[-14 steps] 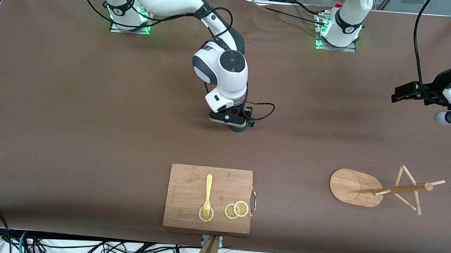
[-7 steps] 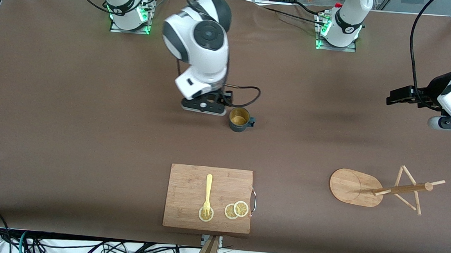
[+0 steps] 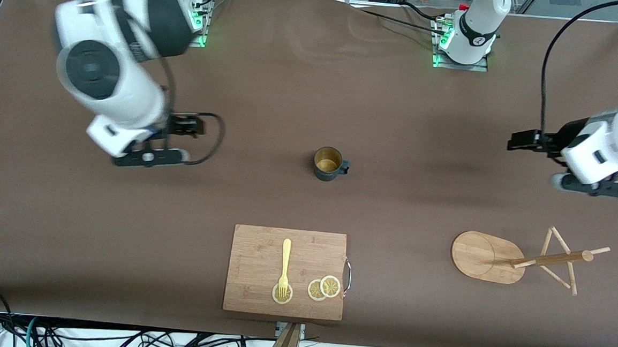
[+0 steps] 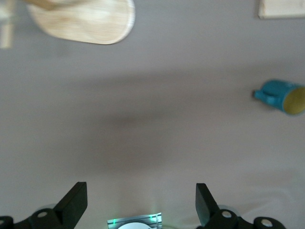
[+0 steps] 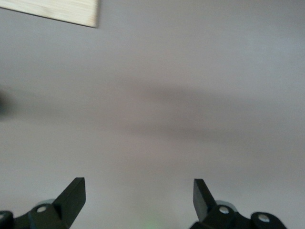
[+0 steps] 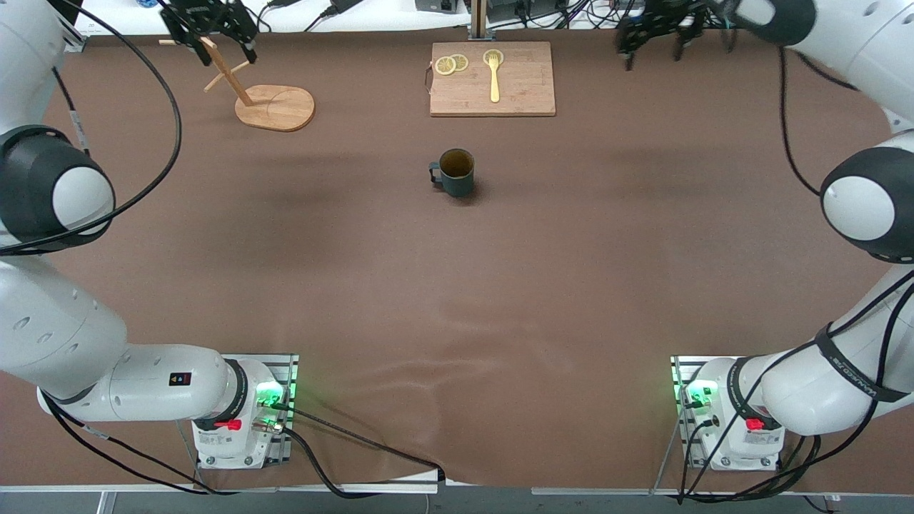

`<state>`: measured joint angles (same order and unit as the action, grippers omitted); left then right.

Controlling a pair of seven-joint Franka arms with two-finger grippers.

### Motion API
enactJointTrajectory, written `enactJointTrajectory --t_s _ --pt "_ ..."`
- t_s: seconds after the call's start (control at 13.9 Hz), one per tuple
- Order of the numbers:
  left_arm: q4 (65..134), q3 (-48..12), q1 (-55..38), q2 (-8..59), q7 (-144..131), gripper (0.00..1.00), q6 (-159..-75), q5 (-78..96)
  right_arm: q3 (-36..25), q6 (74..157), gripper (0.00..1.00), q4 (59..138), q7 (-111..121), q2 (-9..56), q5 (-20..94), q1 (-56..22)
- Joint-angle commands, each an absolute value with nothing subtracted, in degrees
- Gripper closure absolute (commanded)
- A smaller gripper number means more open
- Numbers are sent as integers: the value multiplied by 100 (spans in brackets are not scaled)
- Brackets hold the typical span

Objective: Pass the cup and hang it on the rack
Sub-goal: 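Release the mug and withdraw the right gripper while the left gripper approaches, then grasp the teal mug by its handle with the left gripper and lift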

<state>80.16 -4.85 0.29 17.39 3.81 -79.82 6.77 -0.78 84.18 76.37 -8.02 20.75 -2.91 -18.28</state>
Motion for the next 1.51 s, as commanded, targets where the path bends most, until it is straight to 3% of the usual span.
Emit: enactJointTrajectory --t_s 0.0,0.22,0.43,0.57,0.79,1.0,1.36,1.43 --pt "7883 -475 -254 2056 1280 0 -8146 983 -745 8157 0 7805 103 1741 -158 -1828" --pt "7945 -483 -676 2257 2377 0 -8454 1124 -1535 8261 0 8023 885 1504 60 -1819" --pt "8251 -571 -686 2461 3924 0 -8963 1809 -2231 8795 0 8795 1676 1109 105 -1819" --pt "8638 -633 -686 2461 5030 0 -9525 2116 -2241 9358 0 9384 1960 705 114 -1828" --pt "9480 -633 -651 2452 6849 0 -10613 2949 -2241 9413 0 9501 2004 580 114 -1837" --pt "10404 -624 -607 2461 8993 0 -11503 4539 -1804 9159 0 9449 1715 510 18 -1628" --pt "11309 -624 -650 2820 11595 0 -12137 6867 -337 9185 0 9448 1417 335 -9 -135" --pt "11503 -624 -676 2952 12228 0 -12190 7499 -325 9167 0 9448 1180 264 35 33"
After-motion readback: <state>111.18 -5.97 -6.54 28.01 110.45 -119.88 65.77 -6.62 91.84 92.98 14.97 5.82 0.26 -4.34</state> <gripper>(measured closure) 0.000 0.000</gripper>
